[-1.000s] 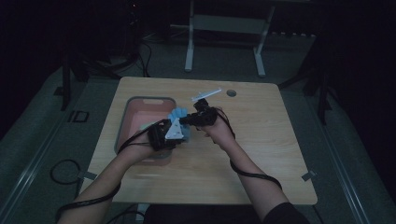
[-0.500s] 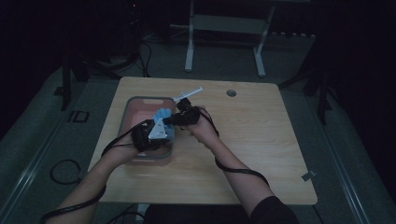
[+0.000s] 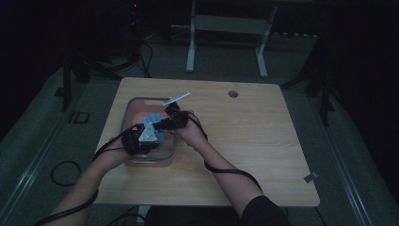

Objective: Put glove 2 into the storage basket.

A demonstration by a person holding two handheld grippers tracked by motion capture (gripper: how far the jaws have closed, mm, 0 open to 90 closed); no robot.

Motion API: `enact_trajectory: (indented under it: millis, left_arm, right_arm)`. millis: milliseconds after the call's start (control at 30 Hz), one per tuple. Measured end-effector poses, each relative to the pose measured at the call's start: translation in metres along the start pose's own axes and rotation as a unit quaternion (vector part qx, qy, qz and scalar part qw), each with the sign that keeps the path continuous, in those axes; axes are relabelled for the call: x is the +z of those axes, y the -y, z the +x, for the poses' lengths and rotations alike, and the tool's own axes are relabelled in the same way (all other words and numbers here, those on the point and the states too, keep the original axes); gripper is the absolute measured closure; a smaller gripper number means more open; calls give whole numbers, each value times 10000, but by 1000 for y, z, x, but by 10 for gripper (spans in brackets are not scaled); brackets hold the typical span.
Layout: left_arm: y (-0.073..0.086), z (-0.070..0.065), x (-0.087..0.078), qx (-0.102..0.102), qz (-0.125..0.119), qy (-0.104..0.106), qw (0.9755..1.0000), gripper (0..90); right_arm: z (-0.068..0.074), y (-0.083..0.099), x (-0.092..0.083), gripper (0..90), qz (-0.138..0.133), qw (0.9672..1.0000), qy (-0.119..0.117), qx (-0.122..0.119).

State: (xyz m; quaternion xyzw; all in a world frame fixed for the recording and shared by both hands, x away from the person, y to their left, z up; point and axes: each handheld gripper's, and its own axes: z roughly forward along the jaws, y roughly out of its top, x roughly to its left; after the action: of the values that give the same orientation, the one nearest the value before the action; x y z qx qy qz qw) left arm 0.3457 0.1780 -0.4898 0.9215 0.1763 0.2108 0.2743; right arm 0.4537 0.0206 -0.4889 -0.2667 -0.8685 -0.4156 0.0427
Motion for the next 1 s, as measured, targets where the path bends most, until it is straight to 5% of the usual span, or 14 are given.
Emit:
enact_trajectory:
  millis: [300,533,700,733,767,833,1000]
  left_arm:
    - [7,5,10,-146,224,156,9995,753]
    - [6,8,12,-277,328,320,9986,678]
    - [7,11,9,-571,144,162,9981,476]
    - [7,12,8,-715,94,121,9973,333]
    - [7,13,7,-854,17,111,9963,333]
    - [6,15,5,-1060,-100,66,9943,148]
    - [2,17,1,-1292,-279,129,9911,44]
  right_arm:
    - [1,-1,10,751,232,9996,96,-109]
    - [1,0,9,640,263,9991,275,-161]
    - [-6,2,1,455,110,9995,277,-143]
    - [-6,2,-4,387,41,9996,225,-170]
    - [-6,2,-4,387,41,9996,225,-170]
    - [-6,3,-9,319,-56,9998,82,-162]
    - [-5,4,-24,205,-291,9990,-123,-323]
